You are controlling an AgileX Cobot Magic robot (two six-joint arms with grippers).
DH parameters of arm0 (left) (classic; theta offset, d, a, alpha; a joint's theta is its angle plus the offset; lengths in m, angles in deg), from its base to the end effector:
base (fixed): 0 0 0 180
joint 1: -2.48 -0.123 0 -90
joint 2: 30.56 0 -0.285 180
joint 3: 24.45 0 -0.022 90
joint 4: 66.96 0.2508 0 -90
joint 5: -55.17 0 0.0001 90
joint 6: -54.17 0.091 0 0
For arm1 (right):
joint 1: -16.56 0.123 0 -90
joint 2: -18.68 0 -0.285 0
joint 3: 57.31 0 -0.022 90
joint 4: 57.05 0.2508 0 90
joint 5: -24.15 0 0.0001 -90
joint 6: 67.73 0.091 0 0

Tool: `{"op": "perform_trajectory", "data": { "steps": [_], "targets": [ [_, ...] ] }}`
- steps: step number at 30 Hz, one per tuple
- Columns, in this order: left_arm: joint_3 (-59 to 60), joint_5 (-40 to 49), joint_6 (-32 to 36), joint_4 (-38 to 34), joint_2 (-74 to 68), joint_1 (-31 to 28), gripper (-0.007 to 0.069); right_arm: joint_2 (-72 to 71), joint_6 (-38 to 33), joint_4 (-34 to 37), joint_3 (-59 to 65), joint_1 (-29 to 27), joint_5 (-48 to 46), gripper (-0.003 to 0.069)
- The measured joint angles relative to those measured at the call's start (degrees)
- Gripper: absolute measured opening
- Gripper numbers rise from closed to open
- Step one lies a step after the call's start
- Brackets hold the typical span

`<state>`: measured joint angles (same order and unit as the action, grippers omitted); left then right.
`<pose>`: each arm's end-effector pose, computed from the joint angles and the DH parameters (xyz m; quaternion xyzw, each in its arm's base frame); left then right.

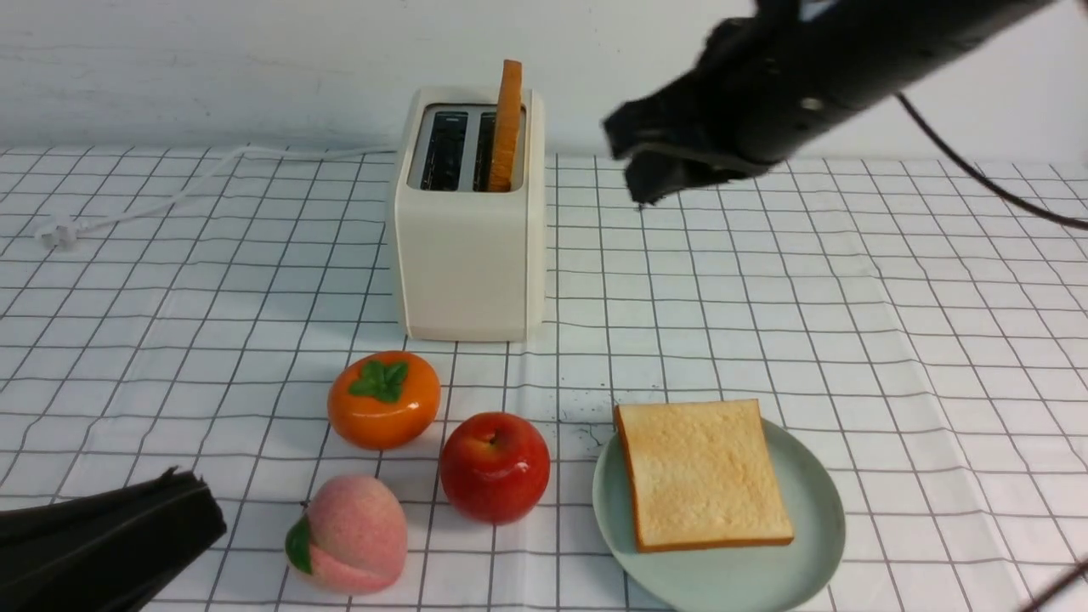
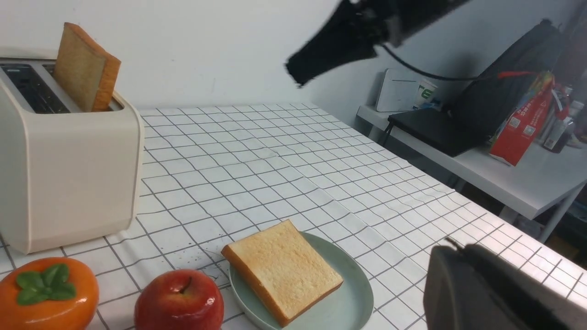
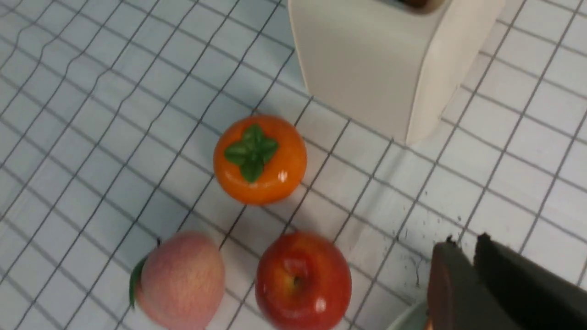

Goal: Take toasted bread from bread machine on white checkered table place on plate.
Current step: 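Grasp the toast slice in the toaster and pull it up out of the slot with the right gripper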

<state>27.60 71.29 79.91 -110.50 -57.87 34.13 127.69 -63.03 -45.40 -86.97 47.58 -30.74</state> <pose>0.0576 -0.0561 0.3198 0.1594 0.6963 -0.3476 0.6074 0.3351 0.2191 0.3984 -0.1877 0.8974 0.2130 0.3377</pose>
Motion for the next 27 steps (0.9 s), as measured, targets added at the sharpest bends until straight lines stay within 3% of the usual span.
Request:
{"op": "perform_trajectory", "data": {
  "steps": [2, 3, 5, 10, 17, 27],
  "targets": [
    [0.0, 0.0, 0.0, 0.0, 0.0, 0.0, -0.0013, 5.4, 2.0, -1.6, -6.1, 0.7, 1.6, 0.0182],
    [0.0, 0.0, 0.0, 0.0, 0.0, 0.0, -0.0013, 5.4, 2.0, -1.7, -6.1, 0.7, 1.6, 0.0182],
    [0.0, 0.0, 0.0, 0.0, 0.0, 0.0, -0.0013, 11.9, 2.9, -2.2, -13.3, 0.8, 5.4, 0.0304],
    [0.0, -1.3, 0.0, 0.0, 0.0, 0.0, -0.0013, 20.5, 3.2, -4.2, -20.4, 0.8, 13.9, 0.0437],
    [0.0, -5.7, 0.2, 0.0, 0.0, 0.0, -0.0013, 27.0, 3.4, -6.3, -21.8, 0.8, 25.2, 0.044],
    [0.0, -11.2, 4.5, -0.1, 0.0, 0.0, -0.0013, 29.4, 7.6, -6.5, -22.0, -0.8, 27.0, 0.0412]
  ]
}}
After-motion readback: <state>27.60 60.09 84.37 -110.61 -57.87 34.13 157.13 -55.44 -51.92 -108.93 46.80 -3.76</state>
